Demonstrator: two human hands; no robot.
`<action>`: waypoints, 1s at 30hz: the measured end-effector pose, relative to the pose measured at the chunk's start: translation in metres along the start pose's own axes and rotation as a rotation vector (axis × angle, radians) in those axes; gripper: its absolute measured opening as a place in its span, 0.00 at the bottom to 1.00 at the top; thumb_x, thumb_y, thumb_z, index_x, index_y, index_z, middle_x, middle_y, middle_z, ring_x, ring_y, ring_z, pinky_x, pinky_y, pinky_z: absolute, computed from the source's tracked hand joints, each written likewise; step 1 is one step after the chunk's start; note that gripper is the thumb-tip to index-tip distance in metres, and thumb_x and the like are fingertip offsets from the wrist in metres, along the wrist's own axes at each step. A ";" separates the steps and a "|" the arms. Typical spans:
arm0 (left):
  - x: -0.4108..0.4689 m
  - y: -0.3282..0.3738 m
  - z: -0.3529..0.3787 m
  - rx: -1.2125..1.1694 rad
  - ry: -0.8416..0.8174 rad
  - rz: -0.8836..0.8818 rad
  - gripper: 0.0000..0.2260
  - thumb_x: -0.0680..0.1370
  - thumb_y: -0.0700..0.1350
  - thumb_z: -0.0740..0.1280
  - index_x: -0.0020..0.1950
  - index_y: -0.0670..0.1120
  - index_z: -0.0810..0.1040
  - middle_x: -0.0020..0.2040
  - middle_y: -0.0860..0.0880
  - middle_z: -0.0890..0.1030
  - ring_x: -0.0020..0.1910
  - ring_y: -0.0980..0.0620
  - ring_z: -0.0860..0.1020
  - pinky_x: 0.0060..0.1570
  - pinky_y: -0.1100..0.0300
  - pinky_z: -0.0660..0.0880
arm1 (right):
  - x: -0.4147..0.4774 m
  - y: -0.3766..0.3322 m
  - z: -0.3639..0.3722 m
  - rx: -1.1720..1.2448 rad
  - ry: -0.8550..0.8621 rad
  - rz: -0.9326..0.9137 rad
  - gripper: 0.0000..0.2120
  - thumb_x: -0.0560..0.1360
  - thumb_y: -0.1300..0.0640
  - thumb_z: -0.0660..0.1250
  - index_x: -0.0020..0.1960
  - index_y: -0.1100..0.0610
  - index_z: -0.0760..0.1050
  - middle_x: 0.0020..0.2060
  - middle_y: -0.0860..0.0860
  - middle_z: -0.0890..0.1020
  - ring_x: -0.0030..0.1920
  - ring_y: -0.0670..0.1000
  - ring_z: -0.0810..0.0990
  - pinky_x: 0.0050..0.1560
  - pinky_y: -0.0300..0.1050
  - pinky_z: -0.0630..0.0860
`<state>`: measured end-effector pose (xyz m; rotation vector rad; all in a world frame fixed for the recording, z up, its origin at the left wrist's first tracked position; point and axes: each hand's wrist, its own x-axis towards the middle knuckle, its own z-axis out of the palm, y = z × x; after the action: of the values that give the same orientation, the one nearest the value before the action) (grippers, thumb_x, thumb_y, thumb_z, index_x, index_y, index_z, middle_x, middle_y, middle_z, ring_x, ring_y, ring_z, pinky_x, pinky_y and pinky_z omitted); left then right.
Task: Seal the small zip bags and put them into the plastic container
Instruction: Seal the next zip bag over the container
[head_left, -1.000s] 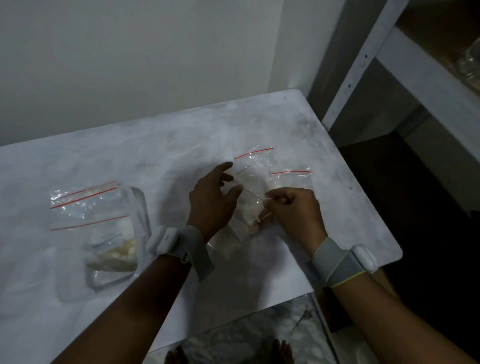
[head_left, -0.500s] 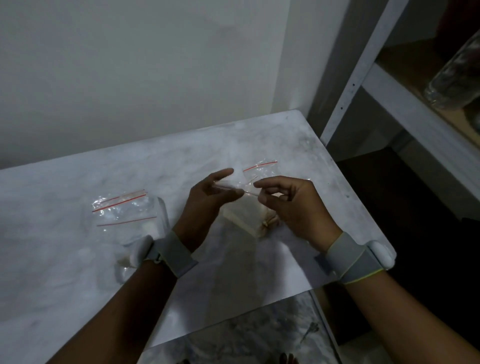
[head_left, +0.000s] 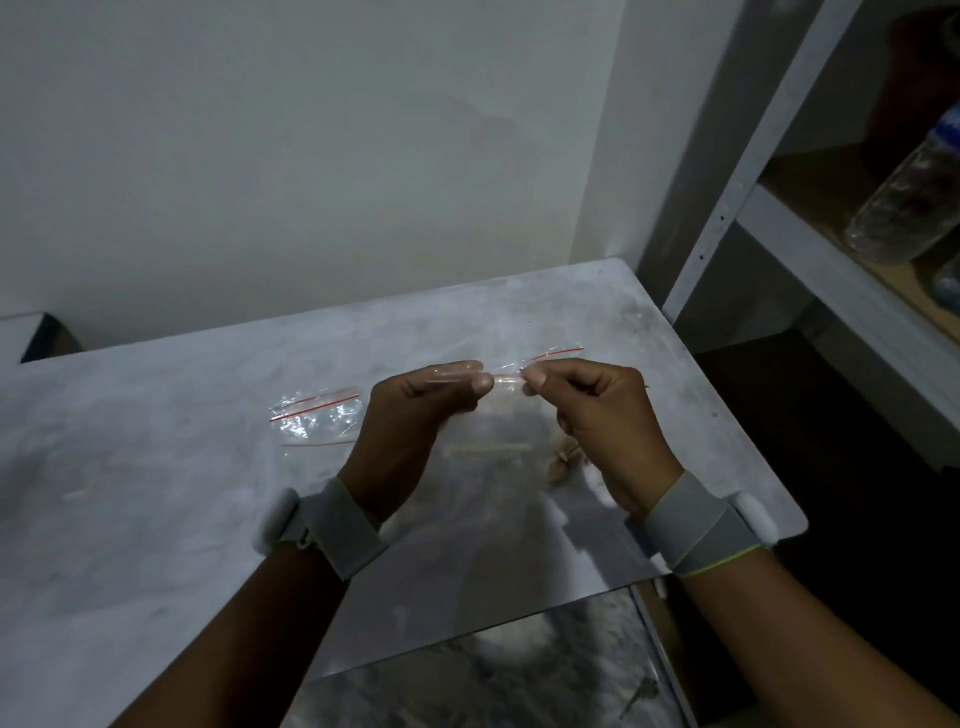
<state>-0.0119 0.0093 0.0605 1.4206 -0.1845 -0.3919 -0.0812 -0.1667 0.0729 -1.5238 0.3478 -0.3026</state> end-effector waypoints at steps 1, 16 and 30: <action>-0.002 0.001 -0.001 -0.023 -0.012 -0.031 0.16 0.65 0.51 0.77 0.48 0.43 0.87 0.43 0.49 0.87 0.41 0.55 0.83 0.43 0.63 0.79 | -0.001 -0.001 0.000 -0.004 0.005 -0.034 0.05 0.75 0.63 0.72 0.46 0.64 0.86 0.36 0.53 0.85 0.26 0.39 0.74 0.32 0.31 0.70; -0.043 0.035 -0.050 0.199 0.060 0.204 0.08 0.76 0.45 0.70 0.47 0.41 0.86 0.42 0.42 0.87 0.41 0.48 0.84 0.45 0.60 0.80 | -0.021 -0.014 0.060 0.020 -0.102 -0.098 0.06 0.74 0.64 0.72 0.47 0.66 0.85 0.35 0.56 0.85 0.27 0.39 0.77 0.32 0.28 0.71; -0.081 0.032 -0.117 0.287 0.217 0.272 0.05 0.75 0.40 0.72 0.50 0.42 0.86 0.43 0.47 0.88 0.40 0.48 0.86 0.45 0.61 0.81 | -0.034 -0.008 0.127 0.053 -0.265 -0.077 0.05 0.72 0.67 0.73 0.44 0.70 0.84 0.32 0.56 0.83 0.26 0.39 0.77 0.31 0.28 0.71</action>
<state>-0.0402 0.1511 0.0833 1.6820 -0.2611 0.0154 -0.0606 -0.0366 0.0841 -1.5052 0.0711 -0.1656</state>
